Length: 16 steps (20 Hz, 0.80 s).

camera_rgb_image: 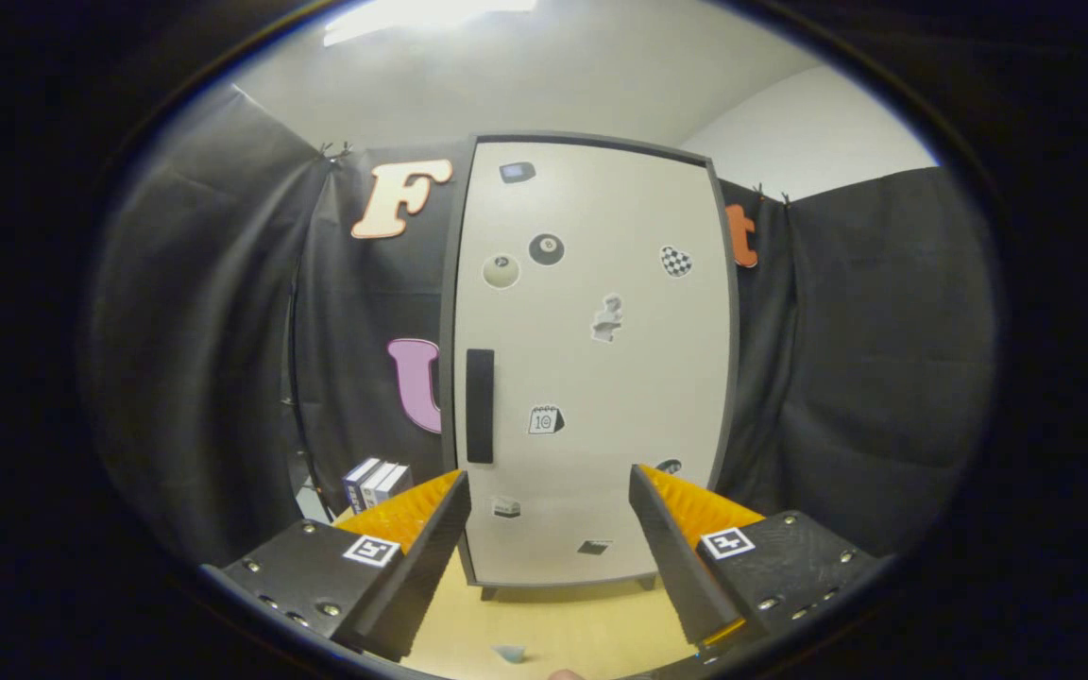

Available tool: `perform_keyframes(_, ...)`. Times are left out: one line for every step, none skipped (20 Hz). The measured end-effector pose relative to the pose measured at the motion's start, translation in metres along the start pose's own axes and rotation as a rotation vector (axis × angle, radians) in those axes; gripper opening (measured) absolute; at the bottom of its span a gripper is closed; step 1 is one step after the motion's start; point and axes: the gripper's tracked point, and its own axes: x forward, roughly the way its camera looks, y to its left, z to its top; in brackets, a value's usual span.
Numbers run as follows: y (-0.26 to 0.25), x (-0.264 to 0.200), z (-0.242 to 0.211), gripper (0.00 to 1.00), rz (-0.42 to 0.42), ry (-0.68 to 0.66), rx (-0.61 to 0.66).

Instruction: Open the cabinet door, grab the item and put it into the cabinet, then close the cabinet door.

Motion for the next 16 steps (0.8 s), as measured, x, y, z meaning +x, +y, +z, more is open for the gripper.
perform_keyframes(0.004,0.008,-0.001,1.0,0.012,0.006,-0.004)
perform_keyframes(0.008,0.018,0.0,1.0,0.021,0.007,-0.004)
perform_keyframes(0.012,0.028,-0.001,1.0,0.03,0.011,-0.002)
perform_keyframes(0.019,0.04,-0.002,1.0,0.04,0.011,0.0)
perform_keyframes(0.024,0.051,-0.004,1.0,0.05,0.011,0.003)
perform_keyframes(0.031,0.063,-0.005,1.0,0.057,0.016,0.008)
perform_keyframes(0.038,0.074,-0.007,0.99,0.066,0.019,0.014)
perform_keyframes(0.044,0.086,-0.007,0.99,0.072,0.019,0.02)
perform_keyframes(0.049,0.098,-0.008,0.99,0.077,0.019,0.026)
perform_keyframes(0.053,0.109,-0.008,0.99,0.08,0.02,0.032)
perform_keyframes(0.059,0.119,-0.007,0.99,0.086,0.019,0.038)
perform_keyframes(0.063,0.129,-0.007,0.99,0.089,0.023,0.043)
perform_keyframes(0.067,0.138,-0.008,0.99,0.09,0.024,0.05)
perform_keyframes(0.07,0.146,-0.008,0.98,0.09,0.025,0.053)
perform_keyframes(0.072,0.154,-0.01,0.98,0.084,0.025,0.054)
perform_keyframes(0.074,0.16,-0.011,0.98,0.083,0.029,0.057)
